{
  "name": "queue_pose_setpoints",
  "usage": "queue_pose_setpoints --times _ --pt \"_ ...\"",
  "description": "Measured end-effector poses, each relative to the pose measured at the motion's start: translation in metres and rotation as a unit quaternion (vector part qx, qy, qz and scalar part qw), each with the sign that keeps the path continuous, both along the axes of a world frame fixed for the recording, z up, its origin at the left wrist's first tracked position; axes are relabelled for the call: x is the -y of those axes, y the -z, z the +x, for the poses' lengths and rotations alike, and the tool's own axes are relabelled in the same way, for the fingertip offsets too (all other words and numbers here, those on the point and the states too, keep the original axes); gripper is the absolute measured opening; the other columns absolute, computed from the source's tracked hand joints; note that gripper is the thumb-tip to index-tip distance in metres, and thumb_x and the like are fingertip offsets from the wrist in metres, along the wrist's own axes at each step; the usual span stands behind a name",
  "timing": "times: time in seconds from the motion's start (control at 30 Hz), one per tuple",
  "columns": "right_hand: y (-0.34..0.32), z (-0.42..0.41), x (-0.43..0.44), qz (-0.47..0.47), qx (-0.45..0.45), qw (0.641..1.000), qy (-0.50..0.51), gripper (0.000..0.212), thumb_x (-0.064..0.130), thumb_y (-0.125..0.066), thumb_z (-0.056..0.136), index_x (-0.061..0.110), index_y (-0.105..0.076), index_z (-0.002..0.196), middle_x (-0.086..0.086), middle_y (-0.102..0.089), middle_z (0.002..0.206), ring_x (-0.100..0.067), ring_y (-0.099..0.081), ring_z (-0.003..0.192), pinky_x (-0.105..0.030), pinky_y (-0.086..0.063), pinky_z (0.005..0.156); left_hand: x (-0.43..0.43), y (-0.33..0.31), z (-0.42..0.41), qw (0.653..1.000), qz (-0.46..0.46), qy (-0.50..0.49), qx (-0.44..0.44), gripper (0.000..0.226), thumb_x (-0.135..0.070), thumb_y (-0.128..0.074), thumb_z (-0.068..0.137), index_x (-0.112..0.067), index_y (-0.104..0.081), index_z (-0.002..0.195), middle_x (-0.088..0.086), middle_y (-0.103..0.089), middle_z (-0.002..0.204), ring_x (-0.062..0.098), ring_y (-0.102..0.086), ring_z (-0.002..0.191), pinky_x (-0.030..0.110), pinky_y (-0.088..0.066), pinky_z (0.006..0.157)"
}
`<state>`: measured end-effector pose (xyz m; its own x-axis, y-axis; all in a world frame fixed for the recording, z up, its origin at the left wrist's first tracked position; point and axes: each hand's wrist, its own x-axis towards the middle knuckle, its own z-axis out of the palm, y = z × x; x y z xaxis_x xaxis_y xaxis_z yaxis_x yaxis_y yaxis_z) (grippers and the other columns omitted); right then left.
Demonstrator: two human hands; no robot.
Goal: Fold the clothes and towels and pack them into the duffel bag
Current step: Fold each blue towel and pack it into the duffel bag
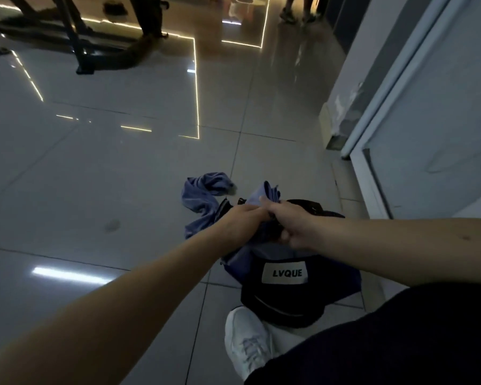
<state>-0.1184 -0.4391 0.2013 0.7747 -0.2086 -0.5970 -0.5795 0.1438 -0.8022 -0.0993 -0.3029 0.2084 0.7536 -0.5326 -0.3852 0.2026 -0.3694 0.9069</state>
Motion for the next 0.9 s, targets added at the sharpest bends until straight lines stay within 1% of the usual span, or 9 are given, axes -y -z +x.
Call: queue_pose_setpoints --times 0.17,0.23,0.33,0.43,0.5,0.6,0.7,0.8,0.9 --pt "0.027 -0.013 0.038 -0.059 -0.015 0.998 0.022 0.030 0.020 -0.067 0.095 0.009 -0.062 0.123 -0.017 -0.071 0.110 -0.037 -0.069 0.100 -0.055 -0.057 0.088 0.015 0.019 -0.010 0.998 -0.023 -0.060 0.017 0.028 -0.023 -0.055 0.097 -0.001 -0.071 0.092 0.019 -0.070 0.096 0.027 -0.063 0.087 0.045 -0.053 0.086" --pt "0.028 -0.015 0.047 -0.068 -0.010 0.997 0.030 0.029 0.014 -0.065 0.095 0.009 -0.060 0.123 -0.018 -0.069 0.113 -0.036 -0.067 0.102 -0.052 -0.056 0.090 0.014 0.035 -0.006 0.991 -0.026 -0.125 0.045 0.026 -0.017 -0.055 0.094 0.005 -0.067 0.085 0.025 -0.064 0.084 0.024 -0.056 0.074 0.042 -0.051 0.070" --pt "0.022 -0.015 0.060 -0.039 0.007 0.999 0.029 0.022 0.012 -0.060 0.098 0.009 -0.061 0.120 -0.018 -0.068 0.116 -0.035 -0.066 0.105 -0.044 -0.055 0.089 0.010 0.058 0.002 0.985 0.054 -0.151 0.060 0.030 -0.028 -0.060 0.089 -0.009 -0.047 0.070 0.016 -0.039 0.064 0.017 -0.035 0.059 0.033 -0.031 0.058" --pt "0.017 -0.018 0.072 0.009 0.008 1.000 0.011 0.024 0.016 -0.058 0.100 0.009 -0.060 0.123 -0.018 -0.069 0.118 -0.034 -0.066 0.105 -0.042 -0.055 0.089 0.013 0.077 0.009 0.976 0.022 -0.160 -0.144 0.057 -0.053 -0.080 0.071 -0.004 -0.064 0.093 0.012 -0.065 0.080 0.024 -0.062 0.073 0.033 -0.051 0.067" --pt "0.018 -0.021 0.080 0.013 -0.002 1.000 -0.005 0.024 0.016 -0.057 0.101 0.009 -0.060 0.124 -0.019 -0.069 0.118 -0.035 -0.066 0.107 -0.044 -0.054 0.092 0.017 0.087 0.012 0.955 -0.033 -0.168 -0.241 0.081 -0.052 -0.090 0.055 -0.002 -0.068 0.114 0.018 -0.072 0.105 0.037 -0.068 0.096 0.051 -0.057 0.087" --pt "0.026 -0.026 0.092 -0.101 -0.023 0.994 -0.045 0.030 0.016 -0.063 0.097 0.006 -0.061 0.125 -0.017 -0.070 0.116 -0.035 -0.066 0.107 -0.047 -0.055 0.094 0.026 0.076 0.002 0.982 -0.014 -0.122 -0.142 0.051 -0.036 -0.085 0.074 -0.005 -0.069 0.111 0.014 -0.072 0.108 0.032 -0.069 0.097 0.046 -0.059 0.080" --pt "0.031 -0.028 0.096 -0.312 -0.068 0.943 -0.093 0.034 0.019 -0.071 0.089 0.010 -0.061 0.120 -0.007 -0.067 0.109 -0.023 -0.064 0.094 -0.030 -0.052 0.075 0.038 0.078 -0.003 0.997 0.015 -0.076 -0.010 0.046 -0.028 -0.082 0.079 -0.013 -0.054 0.113 -0.003 -0.062 0.105 0.012 -0.061 0.088 0.026 -0.049 0.069" --pt "0.034 -0.019 0.093 -0.359 -0.107 0.922 -0.097 0.037 0.018 -0.066 0.081 0.006 -0.059 0.115 -0.012 -0.066 0.102 -0.028 -0.064 0.088 -0.029 -0.050 0.065 0.052 0.079 -0.010 0.996 0.040 -0.052 0.066 0.054 -0.019 -0.078 0.082 -0.016 -0.041 0.122 -0.001 -0.053 0.110 0.013 -0.055 0.088 0.028 -0.048 0.071" --pt "0.044 -0.010 0.098 -0.362 -0.083 0.922 -0.109 0.067 0.036 -0.064 0.060 0.009 -0.053 0.120 -0.012 -0.067 0.102 -0.031 -0.067 0.088 -0.042 -0.060 0.074 0.063 0.078 -0.012 0.988 0.065 -0.050 0.132 0.059 -0.013 -0.072 0.083 -0.015 -0.037 0.130 0.001 -0.053 0.107 0.008 -0.053 0.079 0.024 -0.042 0.058"
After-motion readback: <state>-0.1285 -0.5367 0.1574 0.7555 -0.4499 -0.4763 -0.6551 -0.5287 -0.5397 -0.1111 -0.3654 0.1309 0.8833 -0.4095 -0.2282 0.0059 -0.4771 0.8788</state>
